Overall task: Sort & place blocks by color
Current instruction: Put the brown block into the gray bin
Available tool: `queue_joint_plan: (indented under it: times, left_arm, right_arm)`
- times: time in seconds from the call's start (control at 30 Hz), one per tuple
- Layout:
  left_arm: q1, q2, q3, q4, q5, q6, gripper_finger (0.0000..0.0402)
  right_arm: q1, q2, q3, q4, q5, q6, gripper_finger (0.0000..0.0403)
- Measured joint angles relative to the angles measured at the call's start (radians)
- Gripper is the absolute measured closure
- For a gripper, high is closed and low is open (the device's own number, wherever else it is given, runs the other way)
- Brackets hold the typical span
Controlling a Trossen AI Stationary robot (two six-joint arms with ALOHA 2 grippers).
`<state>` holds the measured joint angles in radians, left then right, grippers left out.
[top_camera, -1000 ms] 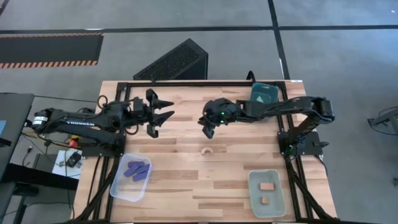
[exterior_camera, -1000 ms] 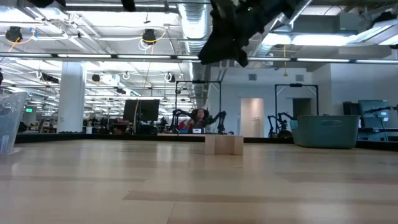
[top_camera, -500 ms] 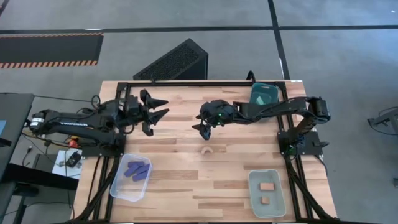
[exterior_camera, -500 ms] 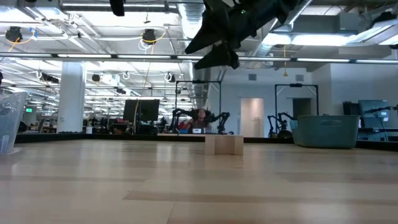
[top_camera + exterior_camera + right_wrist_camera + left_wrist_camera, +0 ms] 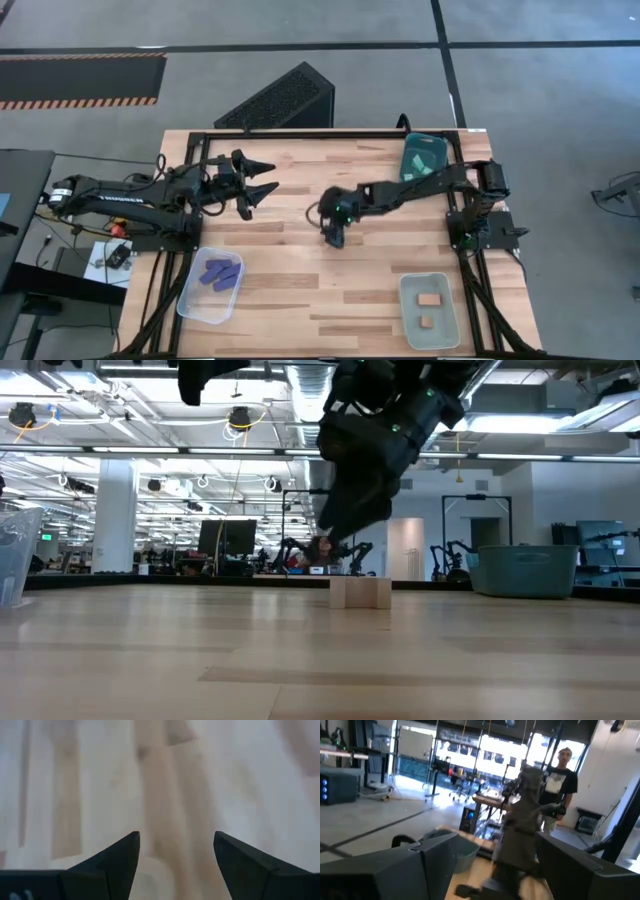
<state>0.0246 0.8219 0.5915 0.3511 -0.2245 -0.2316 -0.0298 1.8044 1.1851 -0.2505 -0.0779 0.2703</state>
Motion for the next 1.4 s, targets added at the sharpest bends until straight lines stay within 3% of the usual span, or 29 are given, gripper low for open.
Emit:
queue_joint_plan:
  times: [0.3, 0.57, 0.67, 0.8, 0.97, 1.1, 1.23, 1.4]
  left_arm:
    - [0.0, 0.002, 0.0, -0.047, 0.0, -0.001, 0.015]
    - [0.0, 0.003, 0.0, -0.074, -0.01, 0.001, 0.015]
    - [0.0, 0.003, 0.0, -0.077, -0.011, 0.001, 0.015]
    - [0.0, 0.003, 0.0, -0.08, -0.018, 0.001, 0.015]
    - [0.004, -0.019, 0.0, -0.183, -0.141, -0.068, 0.015]
    - [0.034, -0.057, -0.001, -0.322, -0.165, -0.219, 0.015]
    - [0.066, -0.058, -0.001, -0.367, -0.134, -0.396, 0.015]
    - [0.115, 0.058, -0.001, -0.336, 0.138, -0.487, 0.015]
  right_arm:
    - [0.123, 0.093, 0.002, -0.047, 0.058, -0.034, 0.0128]
    - [0.127, 0.153, 0.001, -0.063, 0.108, 0.004, 0.0142]
    - [0.126, 0.161, 0.002, -0.061, 0.117, 0.024, 0.0168]
    - [0.121, 0.16, 0.002, -0.068, 0.118, 0.025, 0.0235]
    - [0.085, 0.121, 0.001, -0.091, 0.053, 0.084, 0.0337]
    - [0.05, 0.054, 0.0, -0.062, 0.03, 0.117, 0.0337]
    - [0.018, -0.023, 0.0, 0.018, 0.044, 0.117, 0.0337]
    - [-0.02, -0.103, 0.002, 0.183, 0.074, 0.086, 0.0337]
